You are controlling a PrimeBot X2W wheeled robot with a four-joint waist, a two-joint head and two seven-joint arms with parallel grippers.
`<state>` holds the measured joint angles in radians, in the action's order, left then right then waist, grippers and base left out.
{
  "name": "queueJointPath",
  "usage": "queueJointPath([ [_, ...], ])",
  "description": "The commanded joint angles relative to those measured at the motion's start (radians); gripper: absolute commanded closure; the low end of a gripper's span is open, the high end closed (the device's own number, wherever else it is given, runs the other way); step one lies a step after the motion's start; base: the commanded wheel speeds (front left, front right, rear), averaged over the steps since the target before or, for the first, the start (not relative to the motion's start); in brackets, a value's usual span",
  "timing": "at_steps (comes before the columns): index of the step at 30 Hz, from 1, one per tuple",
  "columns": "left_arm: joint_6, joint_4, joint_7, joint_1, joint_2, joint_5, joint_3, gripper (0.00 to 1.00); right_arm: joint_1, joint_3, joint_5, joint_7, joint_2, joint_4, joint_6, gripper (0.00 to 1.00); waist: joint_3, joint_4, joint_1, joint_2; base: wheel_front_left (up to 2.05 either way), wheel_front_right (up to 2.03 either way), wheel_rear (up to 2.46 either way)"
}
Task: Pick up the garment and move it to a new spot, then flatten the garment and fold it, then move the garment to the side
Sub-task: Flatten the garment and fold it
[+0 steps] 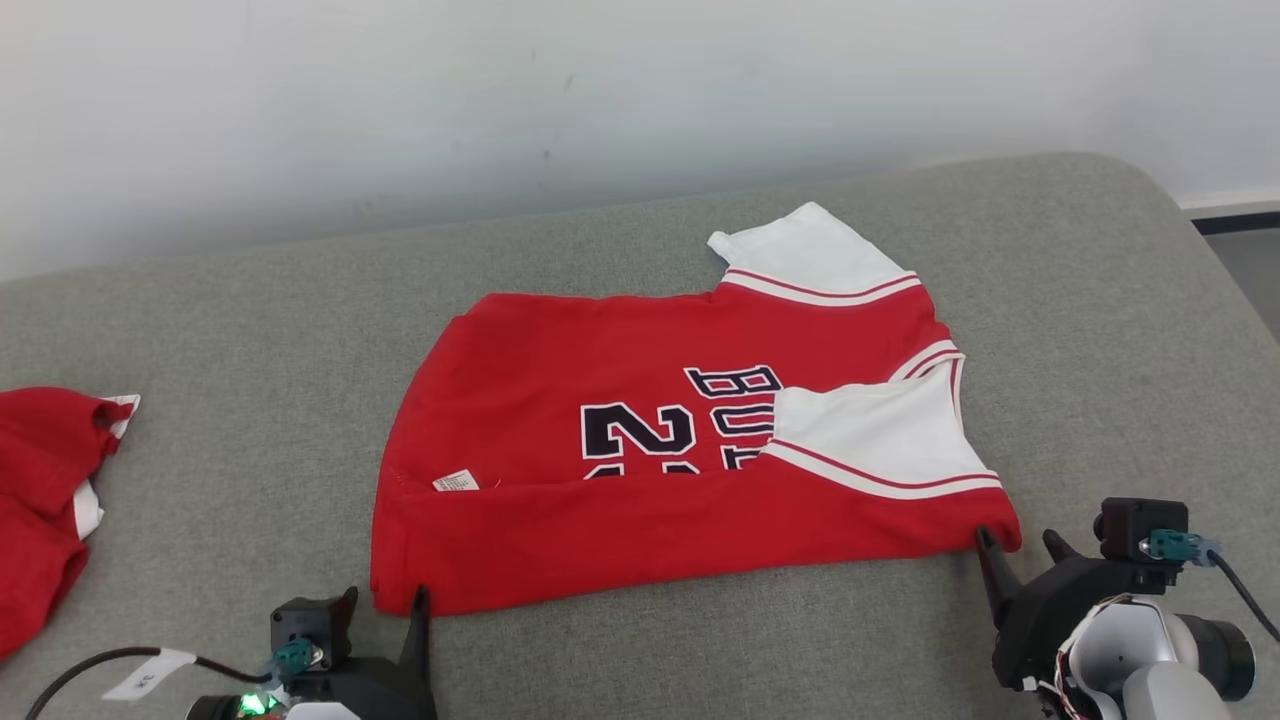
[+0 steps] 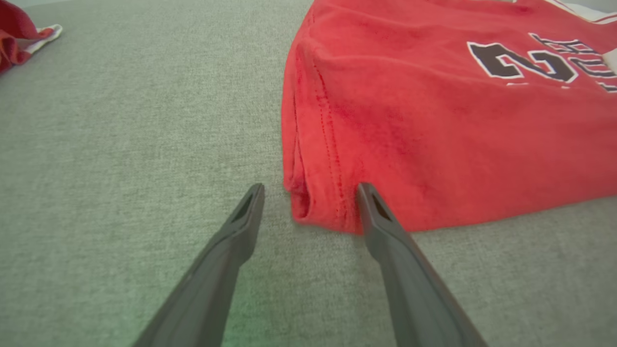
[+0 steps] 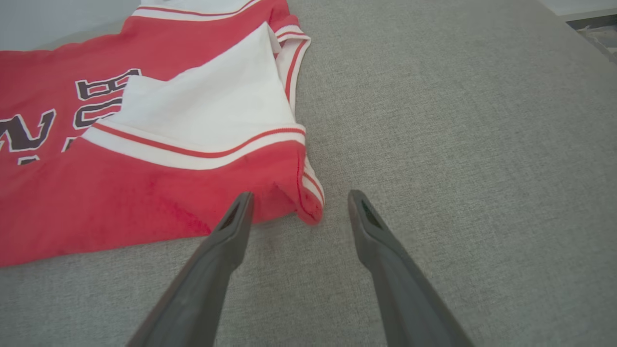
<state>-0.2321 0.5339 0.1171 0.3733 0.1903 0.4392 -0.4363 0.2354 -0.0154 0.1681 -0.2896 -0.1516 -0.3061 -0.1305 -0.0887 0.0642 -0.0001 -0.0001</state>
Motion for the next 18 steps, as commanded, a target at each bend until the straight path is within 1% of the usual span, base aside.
queueJointPath([
  [1, -0.006, 0.007, -0.006, 0.002, 0.003, -0.008, -0.004, 0.0, 0.0, 0.01, -0.01, 0.001, 0.008, 0.002, 0.0, 0.0, -0.01, 0.004, 0.0001, 0.0001, 0.0, 0.0, 0.0],
  [5, -0.026, 0.014, -0.031, 0.013, 0.003, -0.01, -0.006, 0.0, 0.024, 0.041, -0.053, -0.005, 0.036, -0.015, 0.0, 0.0, -0.028, 0.001, 0.0001, 0.0001, 0.0, 0.0, 0.0],
  [8, -0.033, 0.006, -0.038, 0.012, 0.0, -0.006, -0.007, 0.0, 0.036, 0.058, -0.077, -0.004, 0.049, -0.033, 0.0, 0.0, -0.041, -0.005, 0.0001, 0.0001, 0.0, 0.0, 0.0],
  [13, -0.025, -0.002, -0.04, 0.024, -0.011, -0.002, -0.019, 0.0, 0.064, 0.084, -0.11, 0.009, 0.07, -0.074, 0.0, 0.0, -0.063, -0.012, 0.0001, 0.0001, 0.0, 0.0, 0.0],
  [18, -0.015, 0.004, -0.039, 0.029, -0.021, 0.002, -0.03, 0.0, 0.093, 0.074, -0.118, 0.016, 0.082, -0.125, 0.0, 0.0, -0.079, -0.012, 0.0001, 0.0001, 0.0, 0.0, 0.0],
])
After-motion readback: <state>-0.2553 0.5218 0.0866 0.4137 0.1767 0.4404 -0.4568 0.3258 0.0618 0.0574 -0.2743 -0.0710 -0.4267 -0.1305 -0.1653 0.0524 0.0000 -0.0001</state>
